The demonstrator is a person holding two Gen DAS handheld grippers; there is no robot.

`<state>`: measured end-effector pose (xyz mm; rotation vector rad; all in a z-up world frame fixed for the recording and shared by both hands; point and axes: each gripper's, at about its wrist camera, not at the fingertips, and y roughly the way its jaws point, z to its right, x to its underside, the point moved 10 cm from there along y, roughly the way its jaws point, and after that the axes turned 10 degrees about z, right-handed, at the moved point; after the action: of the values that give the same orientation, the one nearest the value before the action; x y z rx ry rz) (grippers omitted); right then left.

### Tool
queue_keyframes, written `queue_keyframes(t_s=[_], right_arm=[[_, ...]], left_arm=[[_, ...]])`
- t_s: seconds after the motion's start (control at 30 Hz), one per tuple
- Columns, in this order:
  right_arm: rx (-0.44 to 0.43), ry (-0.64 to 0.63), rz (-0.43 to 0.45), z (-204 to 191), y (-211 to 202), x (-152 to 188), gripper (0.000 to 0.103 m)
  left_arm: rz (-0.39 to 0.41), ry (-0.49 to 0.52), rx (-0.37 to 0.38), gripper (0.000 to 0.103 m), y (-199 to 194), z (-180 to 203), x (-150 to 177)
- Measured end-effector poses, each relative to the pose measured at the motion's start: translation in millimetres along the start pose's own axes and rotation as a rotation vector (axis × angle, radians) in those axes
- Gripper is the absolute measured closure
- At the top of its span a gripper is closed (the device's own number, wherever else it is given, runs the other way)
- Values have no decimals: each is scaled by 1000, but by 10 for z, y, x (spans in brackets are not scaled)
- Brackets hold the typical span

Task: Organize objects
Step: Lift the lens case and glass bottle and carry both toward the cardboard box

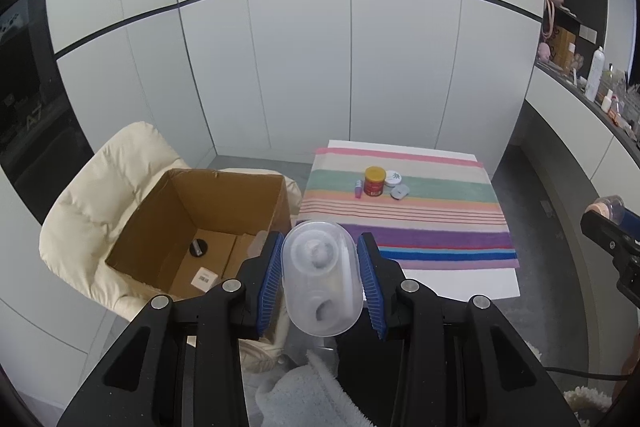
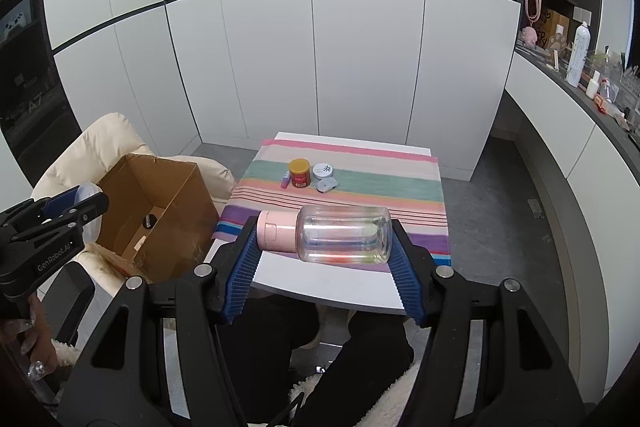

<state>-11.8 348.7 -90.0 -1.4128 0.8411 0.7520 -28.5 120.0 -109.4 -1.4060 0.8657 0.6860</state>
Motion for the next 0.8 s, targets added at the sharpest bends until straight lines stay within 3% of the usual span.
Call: queue_keyframes(t_s=[0.27, 0.47, 0.8], right_arm=[[-29, -26, -16, -163, 42, 34, 39], [-103, -53, -32, -431, 151, 63, 39], [-337, -157, -72, -1403, 345, 159, 39]], left_arm=[[-16, -44, -34, 64, 6, -277, 75], [-28, -79, -96, 64, -38, -547, 167], [-57, -176, -275, 64, -284, -1382, 438]])
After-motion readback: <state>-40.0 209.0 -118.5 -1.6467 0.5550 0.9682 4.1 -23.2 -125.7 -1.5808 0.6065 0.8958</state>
